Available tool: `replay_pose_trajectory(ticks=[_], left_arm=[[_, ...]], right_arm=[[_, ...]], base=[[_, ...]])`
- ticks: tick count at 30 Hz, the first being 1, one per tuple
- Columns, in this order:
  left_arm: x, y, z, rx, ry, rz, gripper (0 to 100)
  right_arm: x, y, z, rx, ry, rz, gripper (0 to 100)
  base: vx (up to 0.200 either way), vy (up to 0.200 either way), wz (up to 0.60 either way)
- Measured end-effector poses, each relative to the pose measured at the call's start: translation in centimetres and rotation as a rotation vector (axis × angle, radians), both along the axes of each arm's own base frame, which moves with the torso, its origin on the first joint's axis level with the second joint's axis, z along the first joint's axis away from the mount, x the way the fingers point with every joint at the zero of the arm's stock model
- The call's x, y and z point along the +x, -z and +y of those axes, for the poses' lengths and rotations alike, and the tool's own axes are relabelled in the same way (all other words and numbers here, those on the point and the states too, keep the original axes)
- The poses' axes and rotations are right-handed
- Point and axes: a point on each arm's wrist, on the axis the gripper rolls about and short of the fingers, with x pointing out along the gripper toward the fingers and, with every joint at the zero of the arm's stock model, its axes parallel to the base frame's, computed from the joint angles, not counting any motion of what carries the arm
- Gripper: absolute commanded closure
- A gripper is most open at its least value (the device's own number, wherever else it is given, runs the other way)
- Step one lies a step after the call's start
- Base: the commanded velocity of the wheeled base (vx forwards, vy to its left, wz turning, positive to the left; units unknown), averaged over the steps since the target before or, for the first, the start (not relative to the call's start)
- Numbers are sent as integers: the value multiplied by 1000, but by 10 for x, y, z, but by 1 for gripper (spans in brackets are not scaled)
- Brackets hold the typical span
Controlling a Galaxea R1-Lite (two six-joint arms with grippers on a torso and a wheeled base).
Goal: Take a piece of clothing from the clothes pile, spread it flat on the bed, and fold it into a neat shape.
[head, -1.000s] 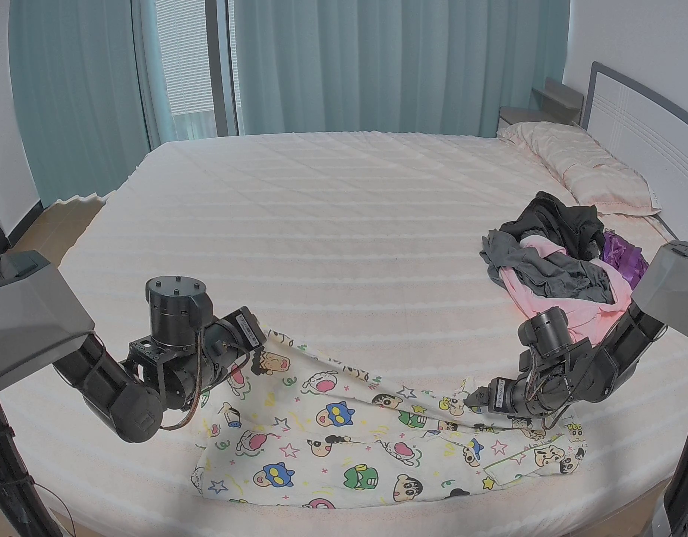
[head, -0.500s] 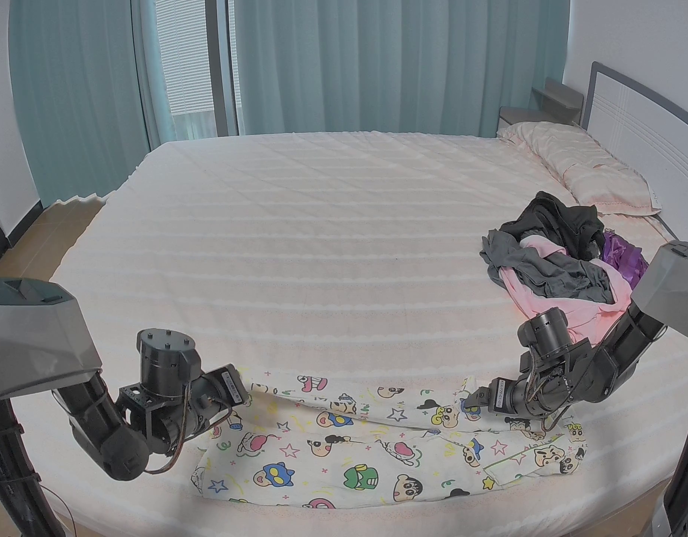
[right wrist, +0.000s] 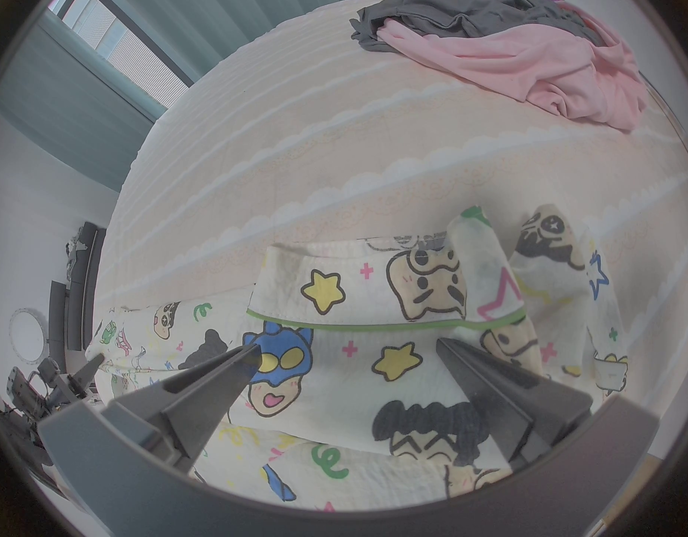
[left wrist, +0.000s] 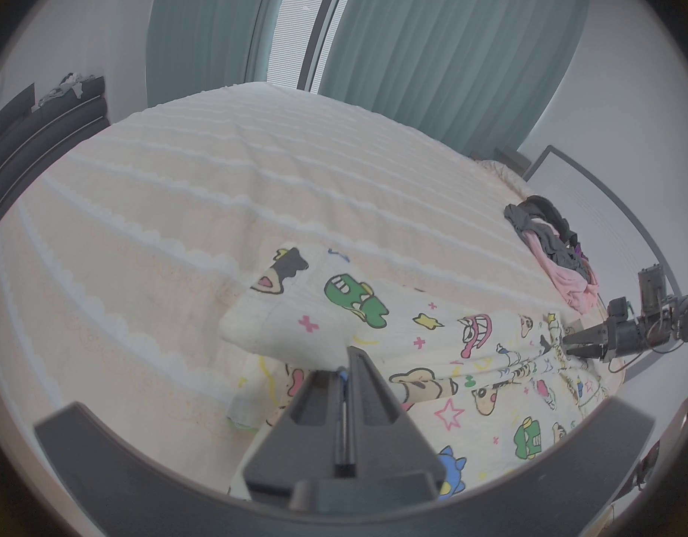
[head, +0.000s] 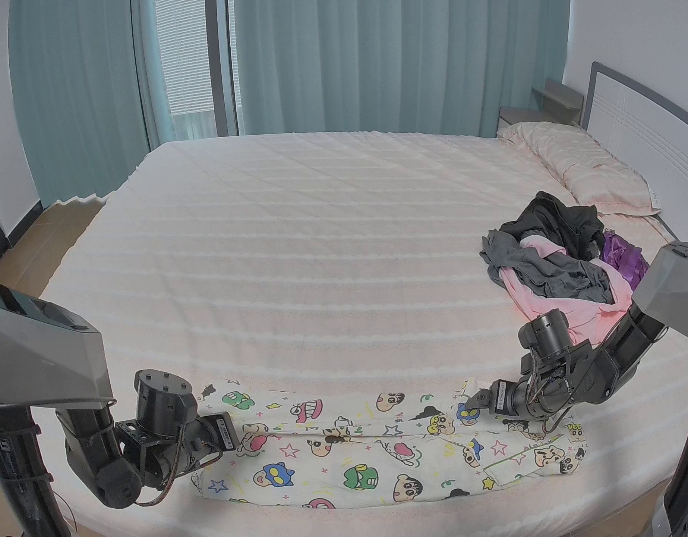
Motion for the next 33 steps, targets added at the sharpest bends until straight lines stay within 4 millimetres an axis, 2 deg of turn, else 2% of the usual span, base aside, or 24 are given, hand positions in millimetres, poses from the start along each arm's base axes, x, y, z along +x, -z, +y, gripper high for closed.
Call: replay_pose_trajectory(ticks=[8, 9, 15, 24, 27, 33], left_arm=[[-3, 13, 1, 27, 2, 57, 100], [-4, 14, 1, 31, 2, 63, 0], [-10, 16, 4, 37, -4, 73, 0], [-18, -4, 12, -19, -42, -4, 0], [-14, -16, 20, -60, -86, -54, 0], [11, -37, 28, -139, -127, -167, 0]], right_arm=[[-1, 0, 0, -2, -1, 2, 0], [-2, 0, 0, -2, -1, 2, 0], [-2, -1, -1, 0, 1, 0, 0], [-7, -18, -4, 17, 5, -40, 0], [-12, -26, -6, 23, 9, -59, 0], [-28, -40, -17, 36, 27, -88, 0]], base=[[0, 0, 0], [0, 0, 0], [0, 0, 0], [0, 0, 0], [0, 0, 0], [0, 0, 0]])
